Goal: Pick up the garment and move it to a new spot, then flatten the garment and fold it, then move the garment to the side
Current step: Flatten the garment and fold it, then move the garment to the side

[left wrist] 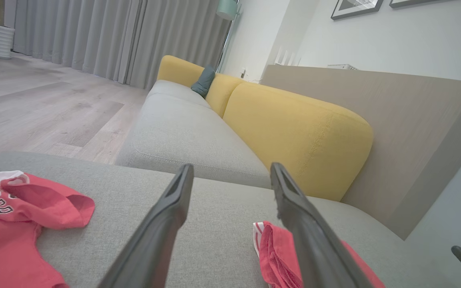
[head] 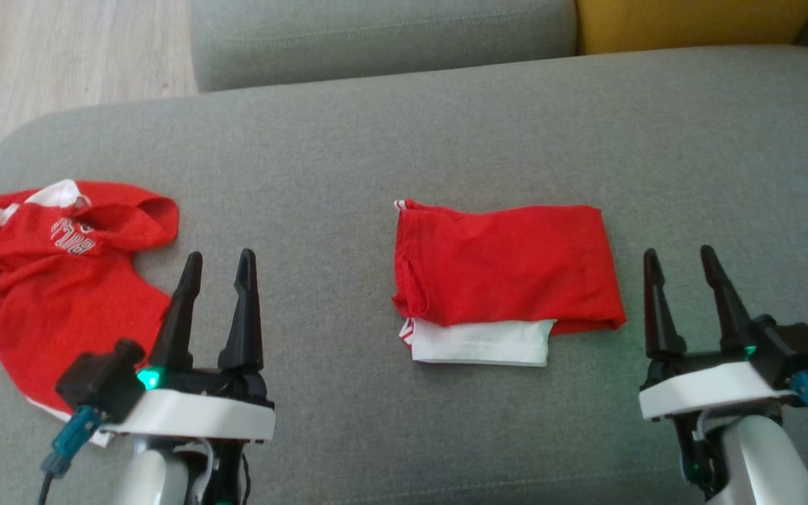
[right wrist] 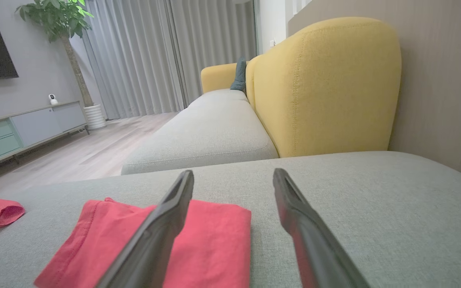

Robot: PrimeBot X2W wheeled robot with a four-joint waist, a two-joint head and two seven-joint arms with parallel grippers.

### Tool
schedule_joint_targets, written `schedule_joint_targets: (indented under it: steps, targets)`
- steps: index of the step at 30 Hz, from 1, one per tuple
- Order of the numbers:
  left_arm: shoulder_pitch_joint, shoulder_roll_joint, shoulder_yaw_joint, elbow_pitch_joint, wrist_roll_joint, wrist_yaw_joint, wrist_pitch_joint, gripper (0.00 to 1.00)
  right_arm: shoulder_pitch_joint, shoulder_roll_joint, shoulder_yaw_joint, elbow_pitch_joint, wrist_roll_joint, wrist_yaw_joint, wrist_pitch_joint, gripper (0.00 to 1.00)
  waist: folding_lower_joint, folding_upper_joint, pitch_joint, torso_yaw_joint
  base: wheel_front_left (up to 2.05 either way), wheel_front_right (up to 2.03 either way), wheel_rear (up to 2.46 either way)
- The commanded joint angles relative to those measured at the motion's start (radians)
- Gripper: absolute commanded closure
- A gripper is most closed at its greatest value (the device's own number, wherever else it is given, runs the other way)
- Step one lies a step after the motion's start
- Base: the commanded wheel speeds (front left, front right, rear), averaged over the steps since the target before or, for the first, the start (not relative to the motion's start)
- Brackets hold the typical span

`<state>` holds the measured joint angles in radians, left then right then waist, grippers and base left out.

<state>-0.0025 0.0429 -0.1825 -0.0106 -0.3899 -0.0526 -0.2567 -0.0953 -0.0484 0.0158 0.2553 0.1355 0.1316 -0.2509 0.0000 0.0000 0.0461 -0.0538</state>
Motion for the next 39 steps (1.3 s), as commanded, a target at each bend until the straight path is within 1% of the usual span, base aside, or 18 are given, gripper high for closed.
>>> schedule_joint_targets:
  steps: [1,9,11,19,25,28,29,30,31,33,36,39]
  targets:
    - [-0.048,0.007,0.031,-0.036,0.007,0.000,-0.005,0.00,-0.032,-0.002,0.010,-0.026,0.016,-0.001,-0.011,0.00,0.0000,0.0000,0.011,0.005,0.00,0.00,0.00]
    - [-0.072,0.007,0.014,-0.016,0.009,-0.010,-0.005,0.00,-0.096,-0.002,-0.003,0.104,0.115,-0.001,0.034,0.00,0.0000,0.0000,0.062,0.029,0.00,0.00,0.00]
    - [-0.082,0.007,0.009,-0.010,-0.005,-0.009,-0.005,0.00,-0.113,-0.002,-0.004,0.152,0.113,-0.001,0.051,0.00,0.0000,0.0000,0.074,0.041,0.00,0.00,0.00]
    - [-0.113,0.007,-0.001,0.003,0.006,-0.019,-0.005,0.00,-0.209,-0.002,-0.017,0.331,0.199,-0.001,0.093,0.00,0.0000,0.0000,0.129,0.077,0.00,0.00,0.00]
    - [-0.131,0.007,0.001,0.008,0.018,-0.026,-0.005,0.00,-0.290,-0.002,0.024,0.458,0.257,-0.001,0.070,0.00,0.0000,0.0000,0.164,0.084,0.00,0.00,0.00]
    - [-0.137,0.007,-0.002,0.016,0.028,-0.031,-0.005,0.00,-0.317,-0.002,0.048,0.505,0.244,-0.001,0.045,0.00,0.0000,0.0000,0.167,0.081,0.00,0.00,0.00]
    - [-0.140,0.007,-0.005,0.017,0.031,-0.032,-0.005,0.00,-0.324,-0.002,0.056,0.519,0.241,-0.001,0.039,0.02,0.0000,0.0000,0.166,0.080,0.00,0.00,0.00]
    - [-0.144,0.007,-0.006,0.017,0.032,-0.033,-0.005,0.00,-0.331,-0.002,0.064,0.533,0.236,-0.001,0.034,0.71,0.0000,0.0000,0.166,0.079,0.00,0.00,0.00]
    - [-0.147,0.007,-0.006,0.017,0.033,-0.032,-0.005,0.00,-0.338,-0.002,0.074,0.546,0.222,-0.001,0.029,1.00,0.0000,0.0000,0.165,0.076,0.00,0.00,0.00]
    - [-0.150,0.007,-0.003,0.015,0.033,-0.031,-0.005,0.00,-0.351,-0.002,0.085,0.566,0.181,-0.001,0.018,1.00,0.0000,0.0000,0.160,0.067,0.00,0.00,0.00]
    - [-0.147,0.007,0.005,0.010,0.035,-0.028,-0.005,0.00,-0.375,-0.002,0.071,0.571,0.095,-0.001,0.006,1.00,0.0000,0.0000,0.152,0.048,0.00,0.00,0.00]
    - [-0.145,0.007,0.012,0.004,0.036,-0.027,-0.005,0.00,-0.406,-0.028,0.052,0.544,-0.003,-0.001,0.002,1.00,0.0000,0.0000,0.154,0.024,0.00,0.00,0.00]
